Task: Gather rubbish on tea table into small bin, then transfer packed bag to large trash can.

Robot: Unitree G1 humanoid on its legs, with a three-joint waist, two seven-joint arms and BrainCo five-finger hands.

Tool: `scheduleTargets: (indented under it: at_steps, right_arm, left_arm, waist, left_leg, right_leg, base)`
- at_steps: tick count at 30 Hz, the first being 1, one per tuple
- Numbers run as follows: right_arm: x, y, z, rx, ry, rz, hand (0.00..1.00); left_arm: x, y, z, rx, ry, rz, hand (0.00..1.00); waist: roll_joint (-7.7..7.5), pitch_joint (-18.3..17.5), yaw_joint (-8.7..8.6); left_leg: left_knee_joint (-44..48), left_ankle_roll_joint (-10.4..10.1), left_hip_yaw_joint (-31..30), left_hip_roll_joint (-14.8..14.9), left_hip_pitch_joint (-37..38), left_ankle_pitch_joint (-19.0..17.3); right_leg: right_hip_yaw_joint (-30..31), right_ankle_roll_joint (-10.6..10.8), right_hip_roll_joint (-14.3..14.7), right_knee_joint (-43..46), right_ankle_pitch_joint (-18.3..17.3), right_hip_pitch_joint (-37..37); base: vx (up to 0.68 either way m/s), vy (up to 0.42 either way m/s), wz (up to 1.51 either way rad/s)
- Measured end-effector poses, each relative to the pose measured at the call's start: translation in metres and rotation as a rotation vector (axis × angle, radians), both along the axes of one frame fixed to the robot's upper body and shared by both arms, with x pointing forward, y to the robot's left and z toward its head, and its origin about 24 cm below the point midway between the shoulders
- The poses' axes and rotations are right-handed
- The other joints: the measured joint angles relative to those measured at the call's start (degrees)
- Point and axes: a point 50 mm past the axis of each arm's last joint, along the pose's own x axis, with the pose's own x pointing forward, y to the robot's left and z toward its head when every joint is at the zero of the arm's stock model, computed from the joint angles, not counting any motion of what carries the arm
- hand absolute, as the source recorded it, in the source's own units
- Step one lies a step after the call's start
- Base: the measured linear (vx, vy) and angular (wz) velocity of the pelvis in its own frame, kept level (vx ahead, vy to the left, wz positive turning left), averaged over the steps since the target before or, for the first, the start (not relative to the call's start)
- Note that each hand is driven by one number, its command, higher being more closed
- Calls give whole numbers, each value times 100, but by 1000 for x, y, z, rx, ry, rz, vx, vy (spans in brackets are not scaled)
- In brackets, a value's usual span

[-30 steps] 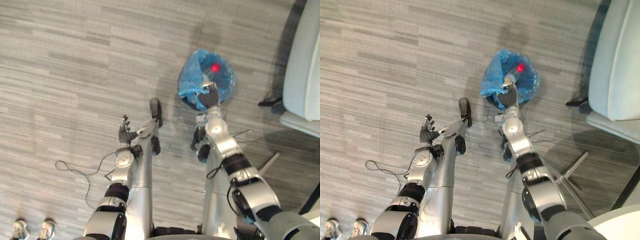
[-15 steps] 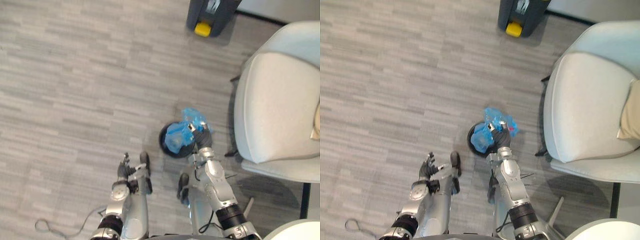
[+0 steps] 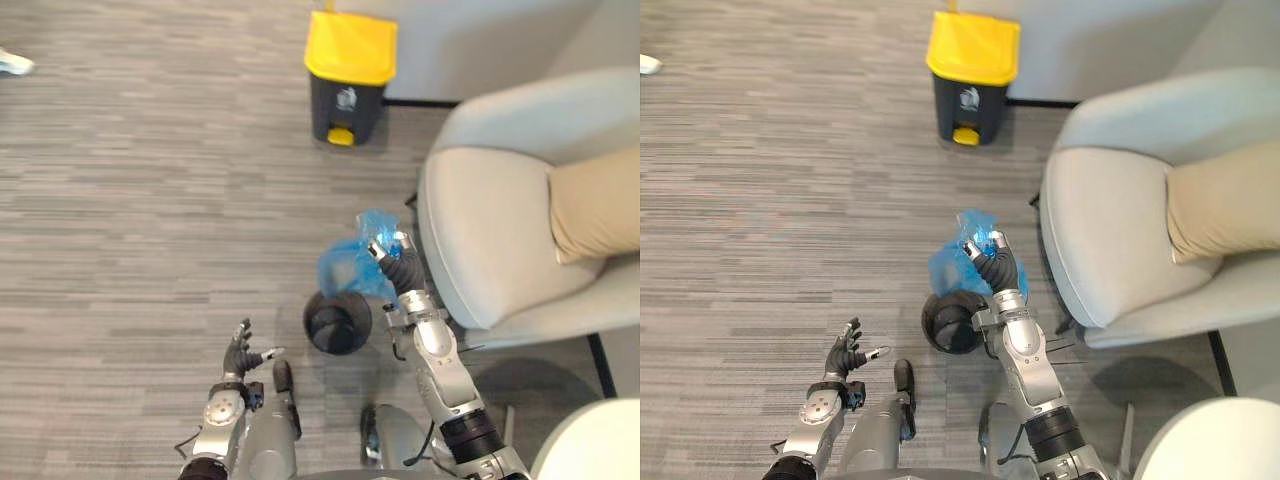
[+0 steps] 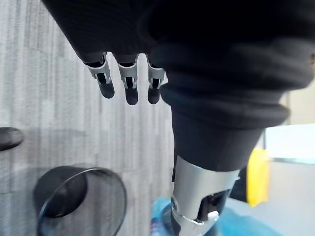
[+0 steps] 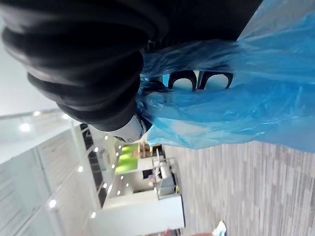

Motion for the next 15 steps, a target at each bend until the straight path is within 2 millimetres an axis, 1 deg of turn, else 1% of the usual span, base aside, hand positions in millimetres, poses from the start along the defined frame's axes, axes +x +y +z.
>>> scheduleTargets:
  at_steps: [1,2,3,4,5,6,7,8,9,10,11,12,13,14,15]
  right_arm:
    - [1,-2,7,-21,-35,-5,100]
    - [3,-5,15,-46,-76,-13,100]
    - [7,-7,23,-68,-109,-16,100]
    - [11,-16,26,-94,-123,-46,100]
    - [15,-27,20,-118,-95,-89,100]
    - [16,-32,18,-126,-79,-109,100]
    - [20,-37,20,-127,-79,-133,100]
    - [22,-36,24,-124,-94,-133,100]
    - [22,-35,25,-126,-97,-130,100]
    - [22,-33,26,-132,-102,-119,100]
    - [21,-30,25,-140,-101,-101,100]
    - [21,-29,25,-147,-102,-90,100]
    - [21,-28,24,-162,-104,-73,100]
    - [21,-27,26,-168,-109,-68,100]
    - [23,-24,29,-170,-121,-50,100]
  left_arm:
    - [-3,-2,2,-12,-15,2,0]
    - [-6,-6,4,-30,-32,7,0]
    - [-8,-10,5,-49,-42,12,0]
    - [-9,-22,4,-96,-39,0,0]
    - [-7,-32,7,-114,-54,-36,0]
    - [-6,-37,10,-116,-66,-59,0]
    - [0,-42,20,-124,-117,-99,0]
    - [6,-44,32,-119,-171,-129,0]
    - [6,-43,34,-117,-180,-132,0]
    - [8,-41,41,-100,-217,-145,0]
    - [11,-38,48,-81,-252,-157,0]
    - [13,-37,50,-74,-266,-162,0]
    - [18,-37,55,-58,-289,-177,0]
    - [22,-38,58,-49,-302,-192,0]
    - [29,-41,64,-18,-327,-234,0]
  waist:
    - [144,-124,92]
    - [260,-177,168]
    - [401,-201,188]
    - [744,-170,156]
    - [781,-146,152]
    - [711,-138,139]
    - [510,-65,84]
    - [403,-81,8]
    - [404,-88,-33]
    - [443,-130,-42]
    - [486,-161,-51]
    - [514,-179,-58]
    - [576,-244,-79]
    - [612,-269,-92]
    - [618,-289,-160]
  left_leg:
    - [-179,28,-36,13,-188,205]
    - [-412,29,-91,108,-308,387]
    - [-641,-38,-200,169,-430,605]
    - [-945,-168,-460,271,-468,638]
    - [-1300,-552,-578,302,-309,157]
    - [-1334,-745,-498,221,-292,-238]
    - [-871,-566,-350,88,-409,-242]
    - [69,-325,-117,-27,-534,-314]
    - [231,-286,-98,-18,-520,-342]
    - [780,-136,-81,78,-398,-504]
    - [1047,-143,-73,202,-56,-726]
    - [1030,-172,-76,216,167,-777]
    - [471,-386,-77,276,650,-949]
    - [43,-430,-76,303,859,-949]
    - [-600,-626,-82,301,1096,-790]
  right_leg:
    - [-38,-68,133,-476,-162,13]
    - [-68,-209,250,-878,-297,8]
    - [-121,-316,372,-1228,-418,15]
    - [-329,-417,624,-1380,-220,24]
    - [-483,-528,629,-1446,-84,58]
    - [-568,-606,501,-1528,-1,47]
    - [-693,-668,260,-1570,91,3]
    - [-747,-646,60,-1775,344,-25]
    - [-752,-649,43,-1840,401,-23]
    - [-730,-639,18,-2071,613,-10]
    - [-681,-599,40,-2323,806,31]
    - [-663,-580,57,-2473,905,73]
    - [-628,-511,117,-2756,1096,130]
    - [-639,-483,150,-2878,1191,135]
    - [-676,-420,172,-3031,1345,109]
  base:
    - [-241,-67,6]
    - [-248,-85,-1]
    - [-421,-128,19]
    - [-421,-146,59]
    - [-421,-102,80]
    - [-310,-64,84]
    - [-332,-66,75]
    - [-265,-66,58]
    - [-232,-29,26]
    - [-173,47,-8]
    - [-203,61,-13]
    - [-154,87,-10]
    - [-101,97,-2]
    - [-80,112,4]
    - [-78,131,8]
